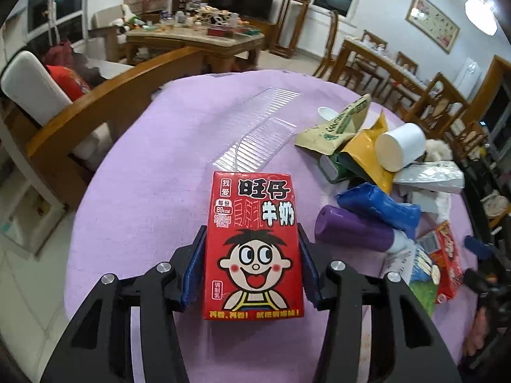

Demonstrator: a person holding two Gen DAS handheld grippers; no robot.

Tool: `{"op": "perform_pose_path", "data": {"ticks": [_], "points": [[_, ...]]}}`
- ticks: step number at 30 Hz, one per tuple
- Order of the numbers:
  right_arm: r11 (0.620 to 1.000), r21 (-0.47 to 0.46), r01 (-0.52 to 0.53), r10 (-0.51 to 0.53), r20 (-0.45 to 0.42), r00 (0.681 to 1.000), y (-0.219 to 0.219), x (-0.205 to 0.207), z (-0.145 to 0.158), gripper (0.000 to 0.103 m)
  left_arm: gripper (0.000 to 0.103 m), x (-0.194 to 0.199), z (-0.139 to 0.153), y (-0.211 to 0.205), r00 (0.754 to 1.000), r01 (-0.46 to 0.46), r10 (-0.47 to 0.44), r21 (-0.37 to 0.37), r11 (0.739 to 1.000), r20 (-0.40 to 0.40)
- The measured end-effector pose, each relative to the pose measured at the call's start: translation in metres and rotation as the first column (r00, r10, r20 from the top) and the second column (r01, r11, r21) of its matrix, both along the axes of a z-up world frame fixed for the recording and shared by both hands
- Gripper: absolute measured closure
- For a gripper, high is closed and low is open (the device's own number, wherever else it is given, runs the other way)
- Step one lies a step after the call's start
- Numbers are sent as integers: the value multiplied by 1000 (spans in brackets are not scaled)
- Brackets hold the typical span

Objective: Collect trash
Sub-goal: 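Grasp the red milk carton with the left tool while the right tool grasps the white wrapper, then carry both items over the black bin and open both tools to drop them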

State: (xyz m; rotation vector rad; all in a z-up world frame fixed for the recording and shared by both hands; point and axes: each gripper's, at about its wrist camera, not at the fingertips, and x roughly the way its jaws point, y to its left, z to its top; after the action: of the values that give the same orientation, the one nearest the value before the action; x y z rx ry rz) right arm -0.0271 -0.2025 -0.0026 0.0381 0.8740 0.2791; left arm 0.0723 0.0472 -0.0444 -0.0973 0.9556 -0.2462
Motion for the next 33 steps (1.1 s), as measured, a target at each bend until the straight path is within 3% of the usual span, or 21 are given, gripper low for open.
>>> {"op": "perform_pose_path", "data": {"ticks": [2,8,11,15,19,23,26,29,33], "points": [[999,-31,15,-15,-5,1000,5,1,-1,22,53,-1,1,4,1000,17,-17,-35,999,-3],[991,11,133,-134,72,988,-24,15,30,22,53,-19,15,8,994,78,-69,-115,990,82],[998,36,55,-58,87,995,-27,35,43,22,53,-25,28,7,988,107,-90,-143,984,123],[999,-50,-8,11,54,998,-9,65,37,22,53,-29,33,-2,983,135,-112,-153,979,145],[999,13,-46,46,2,999,-5,87,26,22,52,-34,30,-6,981,153,-132,-153,976,142],[997,30,-69,69,21,997,-1,89,25,43,52,-37,27,-11,979,170,-150,-146,975,137],[997,19,-75,75,-3,997,2,92,19,52,52,-35,25,-17,978,178,-159,-149,973,133],[996,9,-84,84,4,996,5,89,17,61,52,-37,23,-25,977,191,-171,-158,969,130],[996,34,-77,76,30,997,1,81,22,64,52,-39,24,-31,974,205,-185,-155,966,134]]}}
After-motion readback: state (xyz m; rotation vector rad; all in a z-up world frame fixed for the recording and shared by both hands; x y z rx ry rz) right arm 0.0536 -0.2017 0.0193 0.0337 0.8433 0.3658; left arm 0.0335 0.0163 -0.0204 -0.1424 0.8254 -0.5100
